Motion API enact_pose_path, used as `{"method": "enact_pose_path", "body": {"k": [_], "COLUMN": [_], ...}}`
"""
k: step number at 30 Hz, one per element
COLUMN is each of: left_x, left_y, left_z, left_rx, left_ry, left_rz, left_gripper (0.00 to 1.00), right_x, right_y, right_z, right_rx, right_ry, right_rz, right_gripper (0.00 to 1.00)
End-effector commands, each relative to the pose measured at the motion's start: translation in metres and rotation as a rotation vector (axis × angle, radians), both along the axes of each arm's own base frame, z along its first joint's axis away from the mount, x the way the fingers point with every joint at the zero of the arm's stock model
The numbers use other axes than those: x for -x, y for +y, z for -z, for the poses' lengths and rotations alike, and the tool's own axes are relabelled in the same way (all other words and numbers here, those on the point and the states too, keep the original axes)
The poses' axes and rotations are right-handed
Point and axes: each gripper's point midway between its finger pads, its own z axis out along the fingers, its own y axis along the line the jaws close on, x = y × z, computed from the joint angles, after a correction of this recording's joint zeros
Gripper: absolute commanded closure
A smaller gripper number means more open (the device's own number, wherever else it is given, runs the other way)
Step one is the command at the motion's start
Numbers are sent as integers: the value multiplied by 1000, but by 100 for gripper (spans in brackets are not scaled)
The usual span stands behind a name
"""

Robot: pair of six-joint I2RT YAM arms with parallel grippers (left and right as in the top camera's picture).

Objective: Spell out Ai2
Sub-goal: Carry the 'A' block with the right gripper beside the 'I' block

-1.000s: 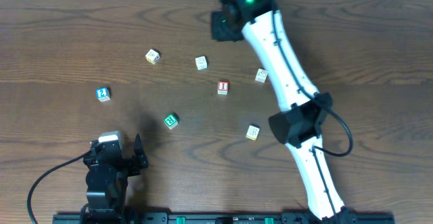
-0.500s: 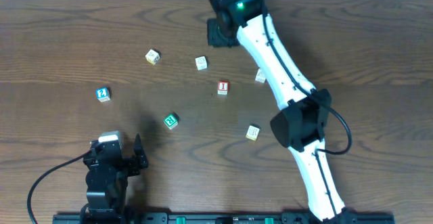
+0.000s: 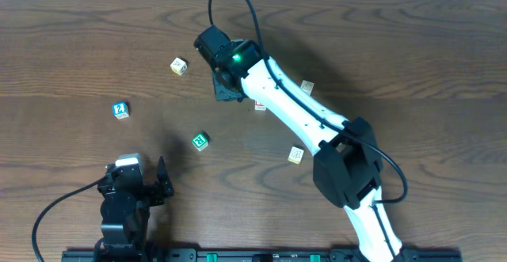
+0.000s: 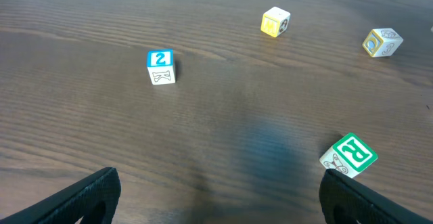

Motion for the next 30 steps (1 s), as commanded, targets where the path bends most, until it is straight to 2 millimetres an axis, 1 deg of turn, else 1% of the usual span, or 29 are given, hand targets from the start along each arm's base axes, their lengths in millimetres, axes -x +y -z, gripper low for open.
{"method": "enact_pose_path", "body": {"k": [1, 3, 9, 12, 16, 21, 30], "left_x": [0, 0, 0, 0, 0, 0, 0], "left_y": [1, 1, 1, 1, 1, 1, 1], "left_z": [6, 6, 6, 6, 6, 6, 6], "left_rx": [-18, -18, -18, -18, -18, -18, -18], "left_ry": [11, 11, 11, 11, 11, 11, 11], "left_rz": [1, 1, 1, 1, 1, 1, 1], "left_gripper": [5, 5, 4, 5, 5, 5, 5], "right_x": [-3, 1, 12, 13, 15, 13, 11], "right_y": [-7, -7, -7, -5, 5, 7, -4], "right_z": [-7, -2, 21, 25, 34, 45, 49], "right_rx": [7, 4, -16, -29, -83, -114, -69], "right_ry": [-35, -18, 49, 55, 76, 80, 59], "right_rz": [74, 93, 93, 98, 87, 110, 147], "right_gripper": [99, 99, 99, 99, 99, 99, 99]}}
